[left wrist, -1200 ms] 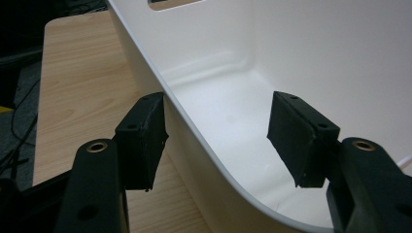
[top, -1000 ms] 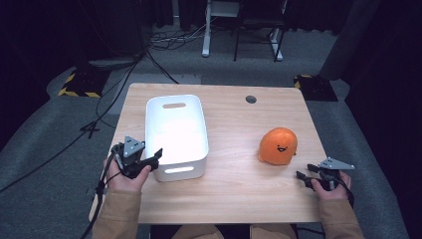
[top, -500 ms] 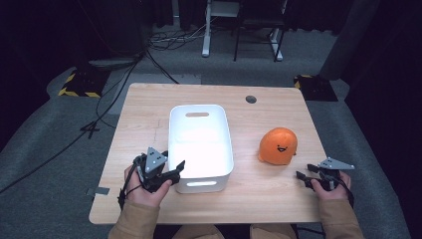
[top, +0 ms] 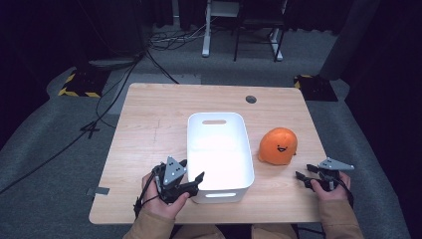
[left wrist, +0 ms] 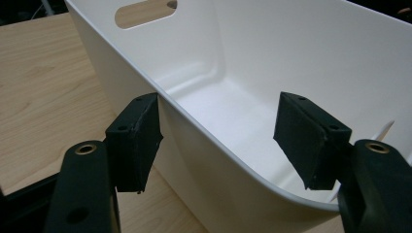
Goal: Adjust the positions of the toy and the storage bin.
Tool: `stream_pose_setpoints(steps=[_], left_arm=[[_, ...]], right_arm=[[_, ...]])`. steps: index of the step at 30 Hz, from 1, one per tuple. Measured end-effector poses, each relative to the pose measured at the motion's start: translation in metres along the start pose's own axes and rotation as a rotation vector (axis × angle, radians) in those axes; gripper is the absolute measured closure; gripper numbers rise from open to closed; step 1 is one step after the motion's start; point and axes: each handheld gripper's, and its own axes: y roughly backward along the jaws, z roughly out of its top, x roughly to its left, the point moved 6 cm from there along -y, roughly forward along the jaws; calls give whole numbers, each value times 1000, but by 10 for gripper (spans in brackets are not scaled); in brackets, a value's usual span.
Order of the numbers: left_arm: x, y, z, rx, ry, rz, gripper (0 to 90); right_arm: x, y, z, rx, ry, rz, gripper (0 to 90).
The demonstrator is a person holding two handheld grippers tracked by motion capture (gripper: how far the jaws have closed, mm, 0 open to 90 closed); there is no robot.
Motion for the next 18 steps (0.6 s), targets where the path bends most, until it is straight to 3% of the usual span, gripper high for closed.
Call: stream_pose_setpoints(steps=[8,18], left_arm=[[-18,4,-3,5,-10,-15,349],[-26,10,-7,-11,4,-19,352]], right_arm=[[0,0,0,0,-1,0,378],[0,0,0,0,-1,0,378]])
